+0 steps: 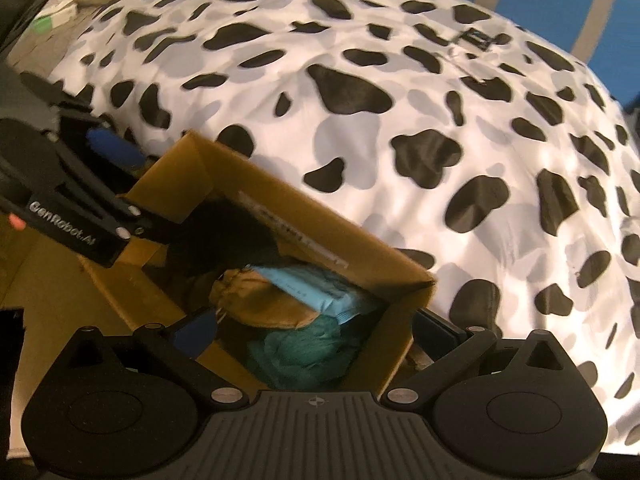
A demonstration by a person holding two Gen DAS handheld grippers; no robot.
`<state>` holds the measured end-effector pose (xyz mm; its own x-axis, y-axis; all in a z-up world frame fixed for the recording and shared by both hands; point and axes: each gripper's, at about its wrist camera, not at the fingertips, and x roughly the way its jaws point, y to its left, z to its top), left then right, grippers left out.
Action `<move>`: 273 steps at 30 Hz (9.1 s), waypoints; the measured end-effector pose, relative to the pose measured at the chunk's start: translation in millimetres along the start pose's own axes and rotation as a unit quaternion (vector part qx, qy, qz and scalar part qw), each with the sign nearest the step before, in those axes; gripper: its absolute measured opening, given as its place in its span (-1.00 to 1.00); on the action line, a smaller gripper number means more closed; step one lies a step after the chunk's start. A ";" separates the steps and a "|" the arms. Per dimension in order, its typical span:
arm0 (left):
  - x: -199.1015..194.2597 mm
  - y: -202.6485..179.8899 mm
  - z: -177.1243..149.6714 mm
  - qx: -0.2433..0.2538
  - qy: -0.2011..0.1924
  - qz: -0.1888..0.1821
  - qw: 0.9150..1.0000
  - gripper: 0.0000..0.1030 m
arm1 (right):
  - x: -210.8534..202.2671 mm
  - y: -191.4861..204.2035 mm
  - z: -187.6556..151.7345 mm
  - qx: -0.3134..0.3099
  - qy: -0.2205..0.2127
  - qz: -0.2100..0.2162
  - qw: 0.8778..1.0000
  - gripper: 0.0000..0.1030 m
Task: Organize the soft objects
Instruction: 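Open both tools to drop the foam case and wipes pack into the box, then move both tools back toward the black tissue pack and white cable, then lower the right tool onto the white adapter cable and close on it, then grasp the black tissue pack with the left tool while the right tool holds the cable, then carry the tissue pack in the left tool and cable in the right tool over the box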
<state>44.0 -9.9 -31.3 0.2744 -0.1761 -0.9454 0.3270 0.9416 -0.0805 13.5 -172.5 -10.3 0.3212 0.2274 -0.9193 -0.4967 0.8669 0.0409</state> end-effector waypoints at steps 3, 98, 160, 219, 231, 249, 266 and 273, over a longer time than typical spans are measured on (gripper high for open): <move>-4.7 0.9 2.3 -0.006 -0.018 0.000 1.000 0.56 | -2.8 -7.5 1.6 0.020 -0.012 -0.012 1.000 1.00; 16.6 36.4 169.1 0.032 -0.214 0.030 0.976 0.56 | 99.6 -155.3 174.7 -0.020 -0.171 -0.093 0.981 0.99; 48.1 17.0 193.5 0.037 -0.202 -0.007 0.979 0.56 | 60.4 -184.3 192.3 0.064 -0.158 -0.070 0.983 -0.82; 202.0 -2.9 336.0 -0.015 -0.237 0.068 0.969 -0.06 | 1.8 -186.3 114.4 0.148 -0.161 -0.015 0.976 -0.82; 142.3 6.6 303.8 0.001 -0.229 0.055 0.972 -0.08 | 9.0 -186.0 117.3 0.143 -0.160 -0.034 0.976 -0.82; 38.7 8.4 202.7 0.022 -0.239 0.018 0.971 -0.08 | 8.5 -156.1 114.5 0.111 -0.167 -0.042 0.979 -0.83; -17.3 14.1 107.1 -0.023 -0.203 0.036 0.978 -0.08 | -21.2 -104.7 74.0 0.095 -0.178 -0.010 0.979 -0.83; -21.9 15.5 65.6 -0.027 -0.173 0.025 0.984 -0.08 | -25.0 -83.7 55.7 0.076 -0.166 0.005 0.983 -0.83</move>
<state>102.4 -10.2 9.0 0.5842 -0.2080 -0.7845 0.2598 0.9637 -0.0620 92.0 -226.1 31.2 0.5757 0.3467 -0.7405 -0.3835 0.9144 0.1299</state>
